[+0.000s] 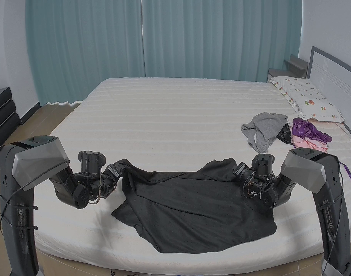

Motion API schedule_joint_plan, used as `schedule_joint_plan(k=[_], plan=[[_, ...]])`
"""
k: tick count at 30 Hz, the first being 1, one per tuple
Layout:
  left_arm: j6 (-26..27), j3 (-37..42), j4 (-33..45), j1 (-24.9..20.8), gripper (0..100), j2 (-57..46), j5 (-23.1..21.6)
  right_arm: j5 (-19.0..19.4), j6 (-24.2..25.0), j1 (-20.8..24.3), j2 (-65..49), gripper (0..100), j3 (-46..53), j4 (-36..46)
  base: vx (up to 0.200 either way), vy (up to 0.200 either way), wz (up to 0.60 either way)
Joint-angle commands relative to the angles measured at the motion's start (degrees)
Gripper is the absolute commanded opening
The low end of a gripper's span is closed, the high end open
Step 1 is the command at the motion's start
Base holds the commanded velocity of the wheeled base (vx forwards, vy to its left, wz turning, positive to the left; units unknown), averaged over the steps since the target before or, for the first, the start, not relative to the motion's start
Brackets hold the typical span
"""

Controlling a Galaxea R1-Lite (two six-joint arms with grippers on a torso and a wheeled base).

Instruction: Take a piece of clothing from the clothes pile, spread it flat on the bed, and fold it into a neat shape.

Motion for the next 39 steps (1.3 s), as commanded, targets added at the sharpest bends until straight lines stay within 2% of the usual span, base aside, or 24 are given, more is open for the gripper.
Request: schedule_joint_plan(k=[1,4,9,12,14,16,20,23,26,29,39], plan=[[0.07,0.26,-0.13,0.00,100,-0.29,-0.01,-0.28,-4.74,-0.20,0.08,0,-1.27,1.81,0.000,0.000,0.00],[0.69,0.17,0.13,0.00,100,-0.21,-0.28,-1.42,-8.34,-0.46,0.78,0,-1.89,1.11,0.000,0.000,0.00],[2.09,-0.27,0.39,0.09,100,-0.12,-1.15,-2.65,-9.13,-1.52,0.52,0,-7.69,2.34,0.000,0.000,0.00],[2.01,-1.23,0.13,0.35,100,0.23,-1.15,-6.43,-10.01,-2.75,1.22,0,-16.74,6.73,0.000,0.000,0.00],[2.01,-1.32,-0.13,0.44,100,0.23,-1.15,-6.96,-10.19,-3.19,1.66,0,-20.17,8.58,0.000,0.000,0.00],[1.83,-1.67,-0.22,0.61,100,0.15,-1.24,-8.19,-10.19,-4.59,3.86,0,-28.35,10.77,0.000,0.000,0.00],[0.16,-2.38,-0.22,0.61,100,-0.21,-1.15,-13.11,-10.63,-5.82,9.22,0,-39.33,13.15,0.000,0.000,0.00],[-0.02,-2.29,-0.22,0.53,100,0.06,-1.24,-14.16,-10.98,-6.17,12.30,0,-44.52,17.54,0.000,0.000,0.00],[1.22,-2.11,0.48,0.17,100,0.15,-1.42,-14.16,-10.98,-6.17,14.49,0,-46.10,21.94,0.000,0.000,0.00],[3.94,-1.41,1.18,0.09,100,0.06,-1.51,-14.16,-10.98,-6.17,15.99,0,-47.31,22.99,0.000,0.000,0.00],[3.94,-1.23,1.10,0.17,100,-0.03,-1.59,-14.08,-10.98,-6.88,15.55,0,-47.31,25.19,0.000,0.000,0.00]])
